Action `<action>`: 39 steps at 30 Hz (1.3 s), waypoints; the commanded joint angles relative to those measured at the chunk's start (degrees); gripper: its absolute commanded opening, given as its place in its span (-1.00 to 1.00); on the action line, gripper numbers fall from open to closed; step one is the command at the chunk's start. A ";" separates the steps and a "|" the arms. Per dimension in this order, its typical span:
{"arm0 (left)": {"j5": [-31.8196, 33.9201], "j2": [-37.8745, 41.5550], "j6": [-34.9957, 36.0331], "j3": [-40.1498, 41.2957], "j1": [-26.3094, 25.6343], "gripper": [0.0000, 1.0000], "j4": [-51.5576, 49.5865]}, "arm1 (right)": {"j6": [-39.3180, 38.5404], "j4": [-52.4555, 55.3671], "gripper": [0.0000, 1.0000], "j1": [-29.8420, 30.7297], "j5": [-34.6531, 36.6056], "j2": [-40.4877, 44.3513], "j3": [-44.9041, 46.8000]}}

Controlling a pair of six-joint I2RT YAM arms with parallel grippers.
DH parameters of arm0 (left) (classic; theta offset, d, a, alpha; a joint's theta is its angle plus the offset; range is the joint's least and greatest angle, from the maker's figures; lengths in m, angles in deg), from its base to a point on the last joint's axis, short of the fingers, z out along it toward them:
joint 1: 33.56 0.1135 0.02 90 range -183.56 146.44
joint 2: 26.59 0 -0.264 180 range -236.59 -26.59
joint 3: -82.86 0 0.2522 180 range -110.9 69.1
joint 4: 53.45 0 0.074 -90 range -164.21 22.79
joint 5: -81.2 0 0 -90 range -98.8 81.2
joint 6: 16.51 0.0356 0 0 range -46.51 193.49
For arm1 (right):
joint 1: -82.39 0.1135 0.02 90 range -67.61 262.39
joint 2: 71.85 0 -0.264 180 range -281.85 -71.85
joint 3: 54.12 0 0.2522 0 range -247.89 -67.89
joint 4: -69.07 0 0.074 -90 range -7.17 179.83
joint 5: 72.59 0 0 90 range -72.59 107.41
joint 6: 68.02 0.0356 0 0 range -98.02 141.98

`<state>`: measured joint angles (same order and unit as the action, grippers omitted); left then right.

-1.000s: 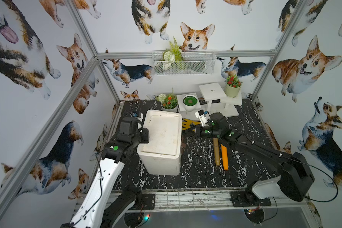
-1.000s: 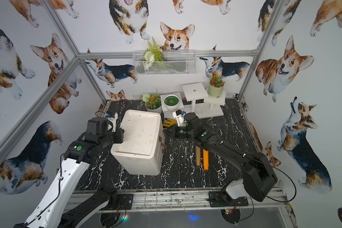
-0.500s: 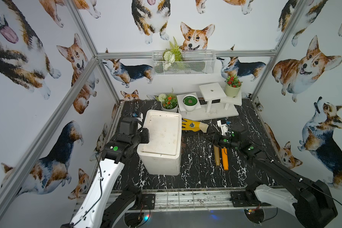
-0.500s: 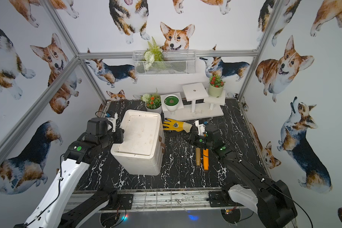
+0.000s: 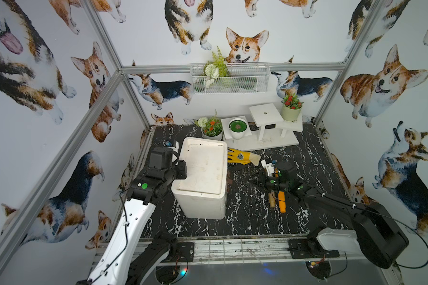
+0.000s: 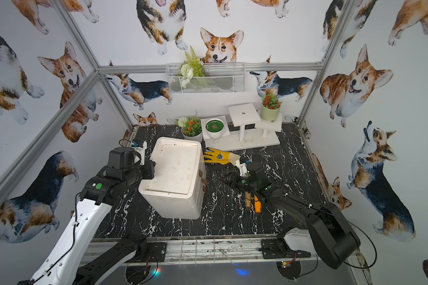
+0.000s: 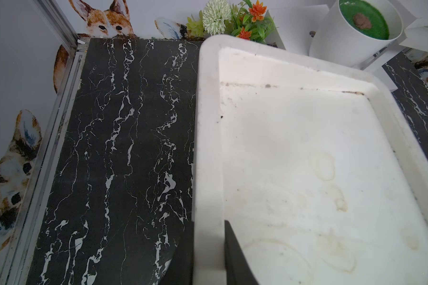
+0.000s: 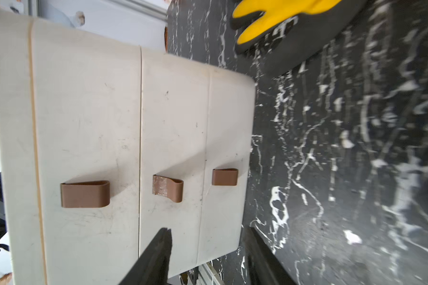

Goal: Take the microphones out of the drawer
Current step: Close the drawer in the storage box, then open the drawer in the storage box.

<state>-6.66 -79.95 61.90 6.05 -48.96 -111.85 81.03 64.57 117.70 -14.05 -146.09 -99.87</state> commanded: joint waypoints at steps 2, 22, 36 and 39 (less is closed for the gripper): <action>-4.60 0.27 -5.30 0.20 -0.16 -1.00 1.16 | 2.20 -10.42 0.04 3.27 -0.59 -7.42 -3.43; -4.23 0.41 -4.76 0.64 -0.16 -1.00 1.31 | 11.09 -28.76 -0.90 8.02 -1.29 -22.45 -7.76; -3.63 0.49 -3.87 0.38 -0.16 -1.00 0.87 | 8.63 -22.93 -1.00 6.52 -0.60 -17.72 -5.43; -3.36 0.49 -3.75 0.29 -0.19 -1.00 0.87 | 8.27 -21.60 -1.00 4.84 -0.62 -15.11 -3.13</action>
<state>-5.99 -79.41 61.18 6.38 -49.05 -111.72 90.82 41.27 123.87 -14.12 -163.68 -104.86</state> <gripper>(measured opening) 0.189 0.067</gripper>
